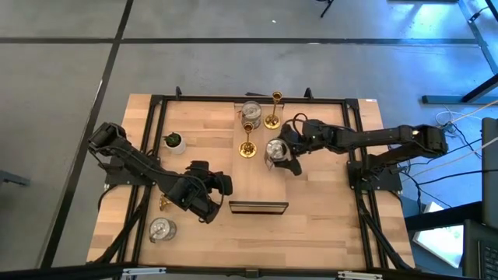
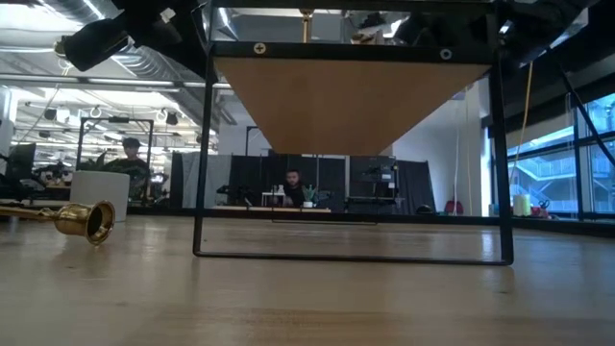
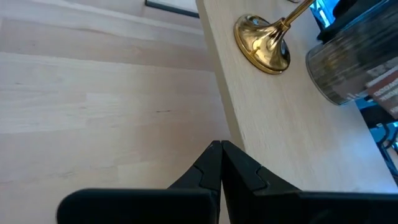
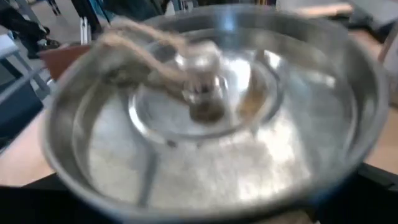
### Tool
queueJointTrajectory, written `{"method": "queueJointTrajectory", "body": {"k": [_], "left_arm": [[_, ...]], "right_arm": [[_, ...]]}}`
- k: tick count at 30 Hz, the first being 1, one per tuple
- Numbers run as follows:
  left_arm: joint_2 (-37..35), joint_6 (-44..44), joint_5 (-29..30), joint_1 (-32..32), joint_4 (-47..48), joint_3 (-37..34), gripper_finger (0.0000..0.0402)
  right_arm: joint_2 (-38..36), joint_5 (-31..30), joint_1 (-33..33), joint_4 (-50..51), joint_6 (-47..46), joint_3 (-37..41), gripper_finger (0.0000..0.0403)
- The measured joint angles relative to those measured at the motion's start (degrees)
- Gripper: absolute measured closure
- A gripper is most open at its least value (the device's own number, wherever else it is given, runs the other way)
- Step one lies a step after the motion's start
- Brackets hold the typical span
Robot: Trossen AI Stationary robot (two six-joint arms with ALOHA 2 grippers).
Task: Pick & Place candle stick holders
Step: Put the right scented candle on the shelf
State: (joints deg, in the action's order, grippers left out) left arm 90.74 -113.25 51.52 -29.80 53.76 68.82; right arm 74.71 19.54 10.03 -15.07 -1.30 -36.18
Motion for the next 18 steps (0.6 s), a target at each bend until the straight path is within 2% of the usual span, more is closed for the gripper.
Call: {"method": "queueJointTrajectory", "body": {"k": [18], "left_arm": [[-0.02, 1.08, 1.92, 0.0, 0.0, 0.02, 0.04]], "right_arm": [[-6.54, 0.05, 0.02, 6.89, -0.33, 0.0, 0.0003]]}}
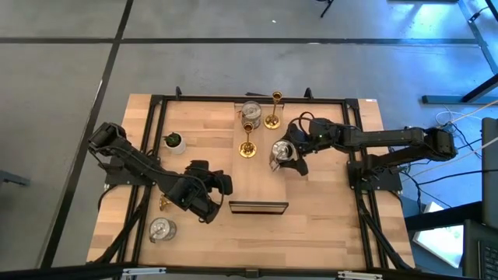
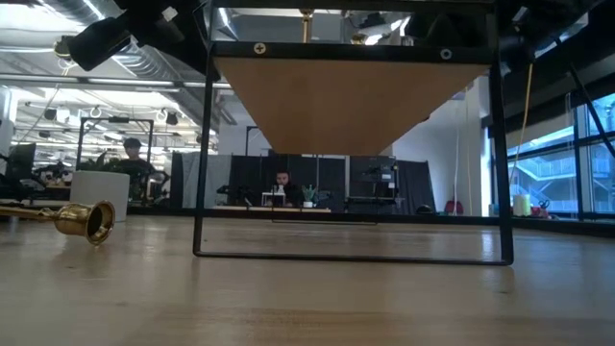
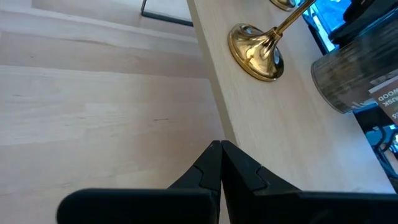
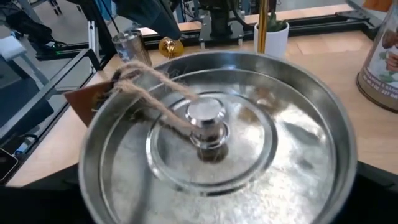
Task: Pick & Place candle stick holders
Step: Put the right scented candle on the shelf
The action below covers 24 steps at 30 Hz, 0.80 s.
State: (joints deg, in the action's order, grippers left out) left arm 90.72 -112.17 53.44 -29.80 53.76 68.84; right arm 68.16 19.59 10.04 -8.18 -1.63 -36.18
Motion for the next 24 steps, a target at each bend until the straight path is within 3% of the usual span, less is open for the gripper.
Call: {"method": "queueJointTrajectory", "body": {"k": [15, 24], "left_arm": [[0.0, -0.05, 0.51, 0.0, -0.01, 0.0, 0.04], [0.0, -0.07, 0.53, 0.0, -0.05, 0.0, 0.04]], "right_arm": [[0.48, -1.41, 0.04, -6.08, 2.51, -0.25, 0.0003], [5.56, -1.22, 0.04, -5.95, 3.61, -6.0, 0.0003]]}}
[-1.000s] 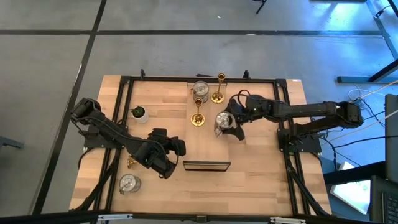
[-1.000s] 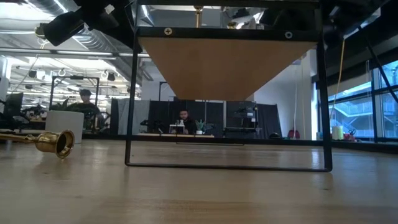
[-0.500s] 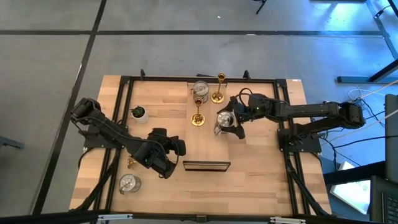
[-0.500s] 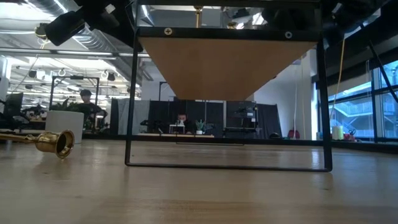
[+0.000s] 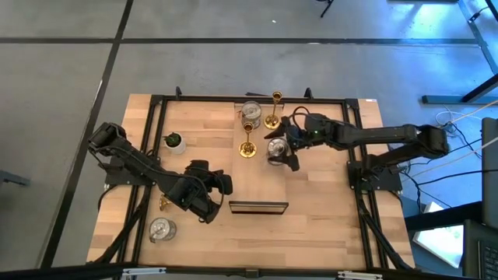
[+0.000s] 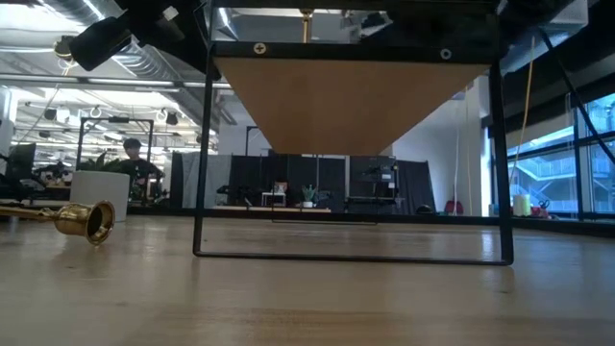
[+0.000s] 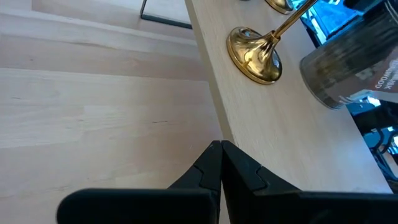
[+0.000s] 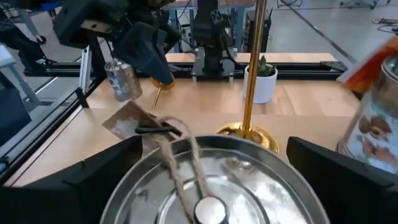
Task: Pick & Place candle stick holders
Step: Put the right scented candle on the shelf
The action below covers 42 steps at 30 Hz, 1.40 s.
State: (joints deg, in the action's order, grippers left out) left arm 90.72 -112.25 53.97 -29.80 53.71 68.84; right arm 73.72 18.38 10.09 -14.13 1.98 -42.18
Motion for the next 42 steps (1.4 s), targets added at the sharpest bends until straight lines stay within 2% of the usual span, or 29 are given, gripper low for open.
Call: {"method": "queueJointTrajectory", "body": {"k": [5, 22, 37, 42], "left_arm": [[0.0, -0.04, 0.11, -0.26, -0.02, 0.0, 0.04], [0.0, 0.12, 1.07, -0.98, -0.13, 0.0, 0.04], [0.0, 0.58, 3.15, -0.98, -0.12, 0.0, 0.04], [0.0, 1.42, 3.76, -1.56, -0.11, 0.0, 0.04]], "right_arm": [[1.78, 0.11, 0.0, 0.14, 0.38, -2.6, 0.0003], [1.26, 0.3, -0.09, 5.08, -0.03, -4.3, 0.0003], [1.26, 1.19, -0.11, 32.95, 5.05, -19.31, 0.0003], [1.06, 1.23, -0.11, 48.97, 5.03, -27.13, 0.0003]]}}
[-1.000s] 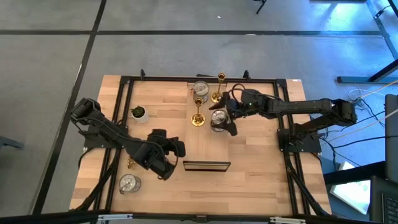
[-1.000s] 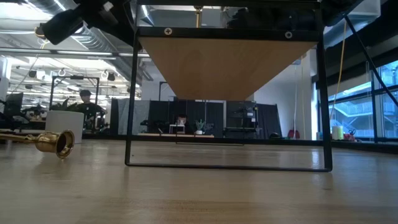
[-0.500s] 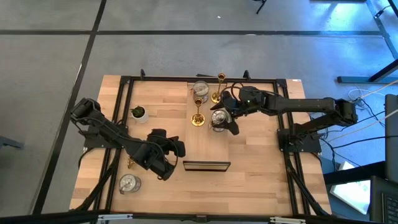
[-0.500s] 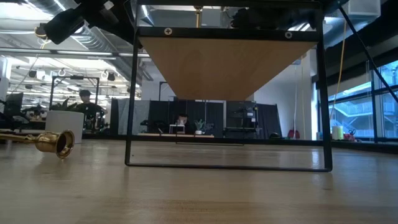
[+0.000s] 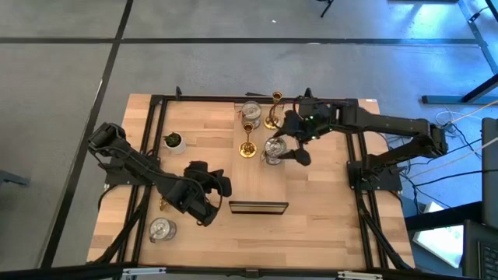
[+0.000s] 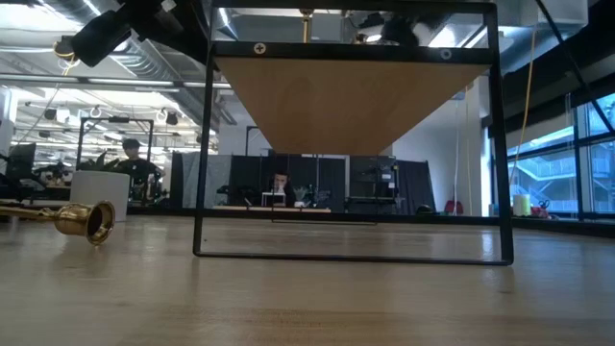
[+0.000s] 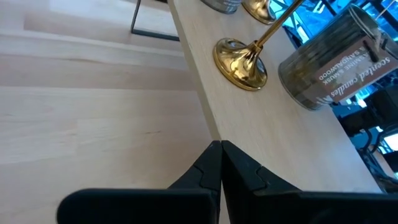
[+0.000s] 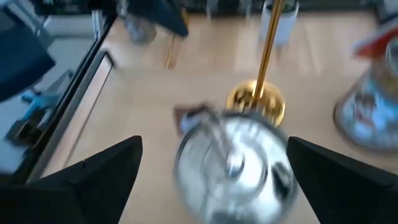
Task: Pick & Place candle stick holders
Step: Put the right scented candle on the shelf
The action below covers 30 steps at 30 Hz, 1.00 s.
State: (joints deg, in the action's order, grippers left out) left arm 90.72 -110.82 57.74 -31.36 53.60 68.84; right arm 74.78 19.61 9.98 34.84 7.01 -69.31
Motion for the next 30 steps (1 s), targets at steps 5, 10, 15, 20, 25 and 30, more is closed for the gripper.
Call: {"method": "queueJointTrajectory", "body": {"k": [5, 10, 15, 20, 25, 30], "left_arm": [[0.0, 3.01, 0.23, -1.21, -1.09, 0.0, 0.04], [0.0, 11.96, -0.95, -2.83, -7.91, 0.0, 0.04], [0.0, 19.41, -1.33, -4.3, -13.59, 0.0, 0.04], [0.0, 22.74, -1.34, -5.55, -14.12, 0.0, 0.04], [0.0, 25.28, -1.31, -6.58, -15.65, 0.0, 0.04], [0.0, 29.91, -0.65, -7.6, -19.68, 0.0, 0.04]], "right_arm": [[-0.15, 2.42, -0.25, 20.33, 0.76, -9.15, 0.0003], [-3.05, 9.61, -2.7, 28.2, -3.77, -12.45, 0.0003], [-6.01, 10.28, -9.38, 27.35, -24.86, -12.45, 0.0003], [-6.51, 8.01, -20.84, 24.5, -35.31, -12.45, 0.0003], [-4.31, -7.44, -34.0, 12.25, -43.41, -12.42, 0.0003], [0.48, -21.3, -43.84, -6.56, -43.95, -12.42, 0.0003]]}}
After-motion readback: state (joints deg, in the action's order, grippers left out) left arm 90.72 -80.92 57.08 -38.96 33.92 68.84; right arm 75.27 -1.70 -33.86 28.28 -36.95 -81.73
